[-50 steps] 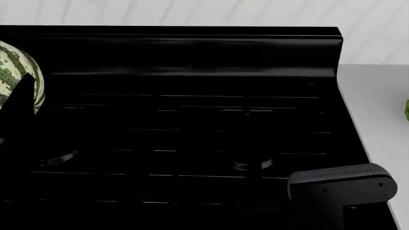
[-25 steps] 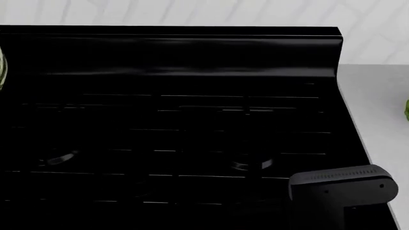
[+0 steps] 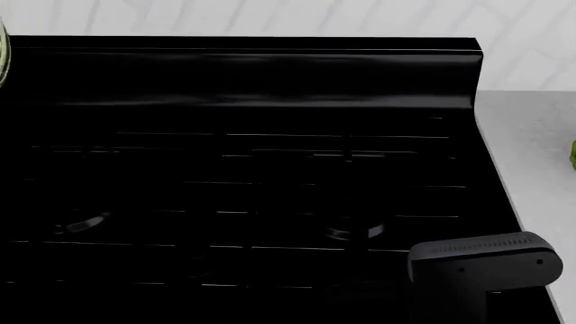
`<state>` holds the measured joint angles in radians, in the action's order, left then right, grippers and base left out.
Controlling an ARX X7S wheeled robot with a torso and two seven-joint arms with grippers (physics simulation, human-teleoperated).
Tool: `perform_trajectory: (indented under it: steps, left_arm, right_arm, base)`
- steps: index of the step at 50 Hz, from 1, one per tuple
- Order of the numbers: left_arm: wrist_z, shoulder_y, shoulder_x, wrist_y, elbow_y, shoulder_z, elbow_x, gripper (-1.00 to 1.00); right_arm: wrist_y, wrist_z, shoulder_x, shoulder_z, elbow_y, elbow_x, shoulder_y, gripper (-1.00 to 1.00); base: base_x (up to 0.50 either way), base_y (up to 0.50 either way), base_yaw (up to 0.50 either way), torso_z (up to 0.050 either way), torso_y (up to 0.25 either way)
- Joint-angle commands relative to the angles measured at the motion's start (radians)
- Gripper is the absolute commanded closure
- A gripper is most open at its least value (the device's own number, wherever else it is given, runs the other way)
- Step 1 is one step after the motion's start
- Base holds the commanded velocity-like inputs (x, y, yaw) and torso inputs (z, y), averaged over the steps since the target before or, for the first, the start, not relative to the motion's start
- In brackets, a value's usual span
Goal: Pick the squash from the counter and place it in the microwave.
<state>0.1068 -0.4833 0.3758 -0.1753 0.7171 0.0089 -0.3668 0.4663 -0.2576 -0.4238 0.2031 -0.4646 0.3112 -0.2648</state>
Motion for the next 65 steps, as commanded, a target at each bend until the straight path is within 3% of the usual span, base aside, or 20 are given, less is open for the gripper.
perform_trajectory:
  steps: [1, 31, 65]
  left_arm:
    - [-0.007, -0.127, 0.001, -0.061, -0.018, 0.023, 0.008, 1.0]
    - [-0.01, -0.471, 0.027, -0.238, -0.121, 0.057, -0.04, 1.0]
    - [0.056, -0.914, 0.004, -0.333, -0.365, 0.195, 0.009, 1.0]
  right_arm:
    - [-0.016, 0.026, 0.02, -0.034, 0.01, -0.006, -0.002, -1.0]
    - [-0.031, 0.028, 0.02, -0.024, 0.022, 0.0, -0.008, -1.0]
    - [-0.048, 0.032, 0.026, -0.002, 0.044, 0.001, -0.024, -1.0]
  base:
    - [0.0, 0.0, 0.0, 0.0, 0.0]
    - [0.0, 0.0, 0.0, 0.0, 0.0]
    - [0.0, 0.0, 0.0, 0.0, 0.0]
